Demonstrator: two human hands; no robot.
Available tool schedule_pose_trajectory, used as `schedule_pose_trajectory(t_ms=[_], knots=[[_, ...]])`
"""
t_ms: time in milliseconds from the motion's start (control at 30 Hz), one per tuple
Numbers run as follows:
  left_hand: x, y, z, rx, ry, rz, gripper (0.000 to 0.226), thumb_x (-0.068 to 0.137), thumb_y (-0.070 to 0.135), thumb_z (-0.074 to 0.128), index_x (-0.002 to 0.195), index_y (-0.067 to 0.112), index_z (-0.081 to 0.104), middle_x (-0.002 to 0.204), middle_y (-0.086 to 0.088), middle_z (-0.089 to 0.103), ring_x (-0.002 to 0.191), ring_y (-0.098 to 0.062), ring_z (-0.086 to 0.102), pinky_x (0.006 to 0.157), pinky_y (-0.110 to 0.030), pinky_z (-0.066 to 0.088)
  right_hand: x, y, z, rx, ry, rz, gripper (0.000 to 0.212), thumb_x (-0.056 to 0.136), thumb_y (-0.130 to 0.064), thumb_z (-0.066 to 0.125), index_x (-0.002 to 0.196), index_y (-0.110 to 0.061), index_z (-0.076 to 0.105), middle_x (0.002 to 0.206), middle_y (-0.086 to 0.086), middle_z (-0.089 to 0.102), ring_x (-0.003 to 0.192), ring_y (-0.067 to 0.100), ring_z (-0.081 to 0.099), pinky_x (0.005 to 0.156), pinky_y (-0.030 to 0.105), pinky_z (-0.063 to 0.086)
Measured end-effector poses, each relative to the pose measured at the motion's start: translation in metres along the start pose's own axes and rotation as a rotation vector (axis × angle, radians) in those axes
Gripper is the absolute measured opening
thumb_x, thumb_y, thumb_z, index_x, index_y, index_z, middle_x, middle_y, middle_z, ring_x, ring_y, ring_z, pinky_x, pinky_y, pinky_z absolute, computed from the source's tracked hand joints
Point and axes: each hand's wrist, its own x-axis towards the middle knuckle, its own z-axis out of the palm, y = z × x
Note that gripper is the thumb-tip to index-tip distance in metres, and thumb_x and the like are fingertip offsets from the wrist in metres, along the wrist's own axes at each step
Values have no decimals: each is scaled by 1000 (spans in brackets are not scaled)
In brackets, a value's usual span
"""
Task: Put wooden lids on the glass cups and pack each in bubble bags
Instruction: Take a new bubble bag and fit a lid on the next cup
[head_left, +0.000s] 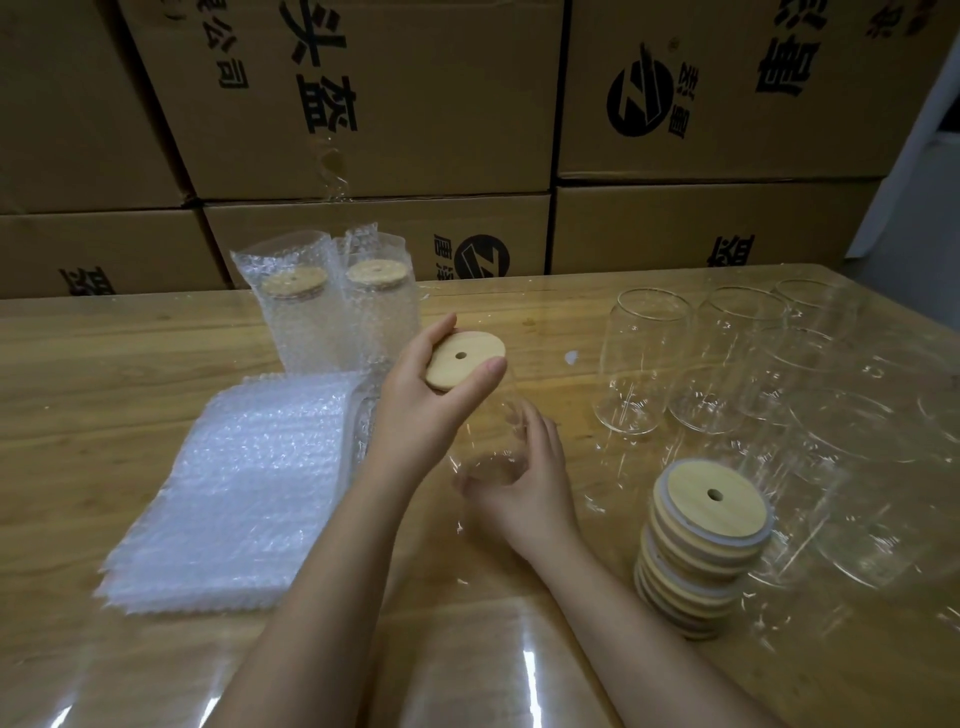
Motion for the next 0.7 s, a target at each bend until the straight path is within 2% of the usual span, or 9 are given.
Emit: schedule_pose_trajectory(t_ms=[100, 167, 233, 267, 333, 433, 533, 633, 700], knots=[[1, -1, -3, -7, -30, -10, 65, 67, 55, 70, 127, 45, 49, 115, 31, 53, 99, 20, 51, 79, -12, 46, 1, 2, 0, -2, 6, -8, 86, 59, -32, 84, 127, -49, 33, 119, -36, 35, 124, 2, 38, 104, 38, 40], [1, 0, -7, -1, -97, -22, 70, 70, 59, 65, 135, 44, 42, 119, 31, 49, 102, 20, 50, 82, -11, 45, 1, 2, 0, 7, 6, -6, 86, 61, -29, 84, 127, -48, 33, 120, -35, 35, 126, 5, 39, 105, 40, 39], [4, 1, -16, 10, -110, -60, 78, 73, 69, 56, 142, 38, 38, 123, 23, 51, 111, 6, 54, 88, -14, 46, 1, 3, 0, 19, 16, -20, 88, 61, -27, 84, 127, -47, 31, 119, -33, 35, 126, 9, 41, 106, 40, 38], [7, 1, -23, 48, -68, -61, 77, 77, 71, 53, 142, 32, 40, 120, 20, 53, 109, 0, 56, 85, -12, 46, 1, 3, 0, 22, 24, -31, 88, 61, -26, 85, 129, -44, 33, 119, -32, 36, 125, 10, 41, 107, 39, 37], [13, -4, -43, 258, 82, -29, 60, 87, 57, 55, 135, 22, 50, 112, 16, 59, 101, -3, 58, 70, -8, 45, 1, 4, -1, 29, 27, -37, 88, 61, -24, 86, 133, -35, 37, 120, -27, 38, 126, 8, 41, 108, 35, 36], [16, -19, -73, 821, 227, -99, 45, 88, 42, 61, 123, 13, 59, 125, -9, 56, 110, -26, 54, 76, -32, 43, 1, 5, -1, 70, 14, -12, 89, 64, -17, 87, 136, -30, 37, 124, -19, 39, 128, 6, 41, 109, 29, 36], [12, -28, -83, 1055, 171, -278, 56, 82, 47, 67, 120, 8, 56, 123, -17, 46, 113, -36, 46, 79, -42, 44, 1, 4, -1, 93, 20, -5, 89, 64, -13, 87, 137, -27, 37, 126, -14, 39, 127, 10, 45, 108, 35, 39], [11, -31, -84, 1155, 61, -381, 67, 77, 57, 69, 123, 12, 50, 125, -15, 43, 113, -34, 45, 73, -39, 42, 1, 4, -1, 95, 24, -7, 91, 64, -11, 87, 139, -24, 37, 128, -12, 39, 127, 10, 44, 108, 37, 39], [11, -32, -86, 1194, 21, -409, 66, 79, 54, 69, 126, 14, 47, 126, -14, 42, 112, -33, 45, 71, -37, 40, 1, 4, -1, 90, 19, -3, 92, 64, -11, 87, 140, -23, 36, 128, -11, 39, 127, 8, 44, 108, 35, 38]])
